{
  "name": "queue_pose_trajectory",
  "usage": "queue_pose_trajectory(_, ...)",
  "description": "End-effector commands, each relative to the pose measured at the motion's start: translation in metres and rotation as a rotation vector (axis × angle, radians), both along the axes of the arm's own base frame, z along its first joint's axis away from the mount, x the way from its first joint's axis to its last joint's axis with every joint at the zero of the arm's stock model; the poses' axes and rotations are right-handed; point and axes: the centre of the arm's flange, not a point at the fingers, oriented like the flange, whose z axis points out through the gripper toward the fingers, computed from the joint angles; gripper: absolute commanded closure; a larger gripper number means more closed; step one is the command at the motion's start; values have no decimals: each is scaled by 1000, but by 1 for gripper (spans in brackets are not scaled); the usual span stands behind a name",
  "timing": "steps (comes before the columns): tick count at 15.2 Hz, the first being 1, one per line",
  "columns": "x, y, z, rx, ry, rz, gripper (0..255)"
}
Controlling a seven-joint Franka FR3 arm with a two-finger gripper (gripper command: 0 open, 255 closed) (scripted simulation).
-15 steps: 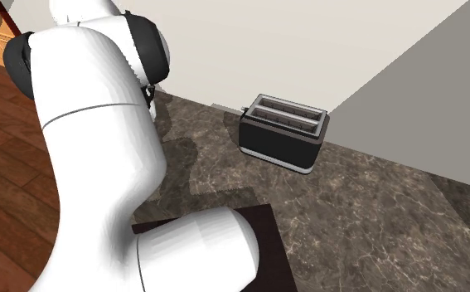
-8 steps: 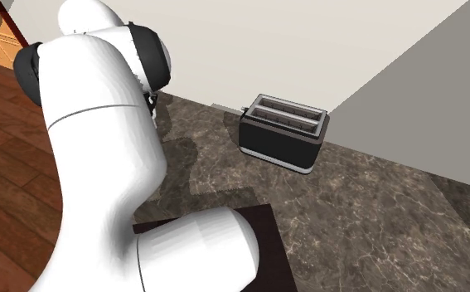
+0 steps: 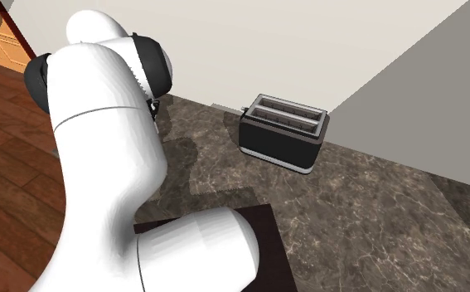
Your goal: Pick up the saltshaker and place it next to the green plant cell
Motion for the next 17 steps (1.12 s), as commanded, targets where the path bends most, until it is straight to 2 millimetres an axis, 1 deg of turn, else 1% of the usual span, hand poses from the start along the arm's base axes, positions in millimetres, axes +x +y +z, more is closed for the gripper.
queue_pose_trajectory(1,0,0,-1,0,0,0,255)
queue_pose_trajectory(5,0,0,-1,0,0,0,255)
queue_pose_trajectory(6,0,0,-1,0,0,0,0)
queue_pose_trajectory(11,0,0,-1,0,0,0,0)
queue_pose_trajectory(14,-1,1,39,0,0,0,0)
queue_pose_trajectory(15,-1,1,49,0,0,0,0)
queue_pose_trajectory(17,-1,1,49,0,0,0,0)
